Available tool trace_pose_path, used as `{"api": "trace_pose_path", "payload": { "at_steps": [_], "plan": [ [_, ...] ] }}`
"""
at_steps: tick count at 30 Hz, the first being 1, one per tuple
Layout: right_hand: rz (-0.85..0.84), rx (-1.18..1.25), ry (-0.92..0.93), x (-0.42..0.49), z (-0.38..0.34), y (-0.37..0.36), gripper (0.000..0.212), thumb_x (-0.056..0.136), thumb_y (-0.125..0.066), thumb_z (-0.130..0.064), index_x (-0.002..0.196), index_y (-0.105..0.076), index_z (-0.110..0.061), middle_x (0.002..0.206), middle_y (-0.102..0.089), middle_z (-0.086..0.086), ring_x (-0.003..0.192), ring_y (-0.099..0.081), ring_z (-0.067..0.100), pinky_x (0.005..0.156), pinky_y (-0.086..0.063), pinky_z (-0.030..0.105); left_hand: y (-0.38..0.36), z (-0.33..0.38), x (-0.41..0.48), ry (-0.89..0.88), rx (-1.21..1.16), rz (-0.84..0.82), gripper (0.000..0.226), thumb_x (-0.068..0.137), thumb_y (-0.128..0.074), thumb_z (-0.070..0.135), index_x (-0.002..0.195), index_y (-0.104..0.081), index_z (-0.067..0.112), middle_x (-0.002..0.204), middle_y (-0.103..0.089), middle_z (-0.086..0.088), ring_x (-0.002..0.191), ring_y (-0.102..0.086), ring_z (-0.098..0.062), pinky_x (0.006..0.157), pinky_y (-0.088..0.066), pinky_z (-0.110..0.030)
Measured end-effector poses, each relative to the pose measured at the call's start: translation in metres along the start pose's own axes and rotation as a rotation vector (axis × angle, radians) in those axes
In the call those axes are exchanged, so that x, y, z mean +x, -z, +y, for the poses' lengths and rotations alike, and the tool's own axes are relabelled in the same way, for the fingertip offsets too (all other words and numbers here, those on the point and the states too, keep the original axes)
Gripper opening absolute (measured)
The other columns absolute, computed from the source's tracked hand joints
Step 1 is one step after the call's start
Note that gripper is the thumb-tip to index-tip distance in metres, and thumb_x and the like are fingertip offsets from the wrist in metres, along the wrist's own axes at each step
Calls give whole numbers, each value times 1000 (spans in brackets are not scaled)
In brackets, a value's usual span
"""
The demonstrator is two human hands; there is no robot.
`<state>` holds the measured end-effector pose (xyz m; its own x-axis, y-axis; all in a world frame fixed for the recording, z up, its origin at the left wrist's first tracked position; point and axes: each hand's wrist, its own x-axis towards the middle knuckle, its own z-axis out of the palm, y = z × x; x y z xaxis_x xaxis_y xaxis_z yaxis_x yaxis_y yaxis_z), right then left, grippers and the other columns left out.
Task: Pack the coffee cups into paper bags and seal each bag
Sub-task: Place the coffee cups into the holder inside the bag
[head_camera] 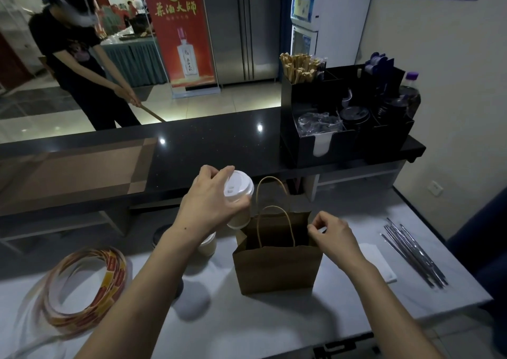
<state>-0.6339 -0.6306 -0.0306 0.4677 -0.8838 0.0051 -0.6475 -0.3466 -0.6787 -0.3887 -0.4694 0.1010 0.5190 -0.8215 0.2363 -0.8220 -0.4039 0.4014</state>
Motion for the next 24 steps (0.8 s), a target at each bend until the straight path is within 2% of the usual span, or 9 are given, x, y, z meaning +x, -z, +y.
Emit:
{"api": "trace_pose_path", "payload": {
  "at_steps": [4,7,11,15,21,24],
  "plan": [
    [-7,-7,-5,-1,1,1,18,100,-67,-33,84,-58,-30,84,-66,-9,79,-65,12,73,-63,39,-3,12,7,-22,-26,-48,81,85,-64,68,154,-40,34,132,-41,7,121,-48,-16,89,-54,-37],
    [-11,-12,-7,-2,1,2,17,100,-67,-35,85,-58,-31,86,-66,-10,81,-65,11,74,-62,39,-6,21,11,-55,-23,-76,81,85,-64,69,155,-39,34,133,-41,7,122,-47,-16,89,-53,-38],
    [-21,-25,-14,-1,-1,1,14,100,-68,-37,90,-58,-32,91,-66,-9,82,-64,10,72,-60,31,-11,32,12,-90,-16,-99,83,85,-62,70,155,-37,34,135,-40,7,122,-46,-16,90,-57,-41],
    [-22,-43,-16,-2,-3,1,12,100,-68,-37,97,-57,-32,94,-65,-10,82,-64,9,66,-53,24,-15,41,14,-133,-25,-129,82,86,-63,70,154,-37,34,136,-40,7,119,-46,-14,86,-56,-35],
    [-12,-18,-11,-4,0,2,9,100,-67,-37,100,-58,-34,99,-67,-13,86,-64,8,70,-55,27,-28,53,12,-172,-60,-209,78,87,-61,72,152,-39,34,135,-42,7,115,-49,-14,83,-53,-31],
    [-4,-4,-20,-5,2,1,9,100,-66,-35,96,-58,-34,96,-67,-13,86,-65,9,73,-58,30,-35,58,9,-178,-83,-263,73,87,-60,74,147,-42,36,132,-42,7,111,-52,-15,86,-58,-37]
  ]
}}
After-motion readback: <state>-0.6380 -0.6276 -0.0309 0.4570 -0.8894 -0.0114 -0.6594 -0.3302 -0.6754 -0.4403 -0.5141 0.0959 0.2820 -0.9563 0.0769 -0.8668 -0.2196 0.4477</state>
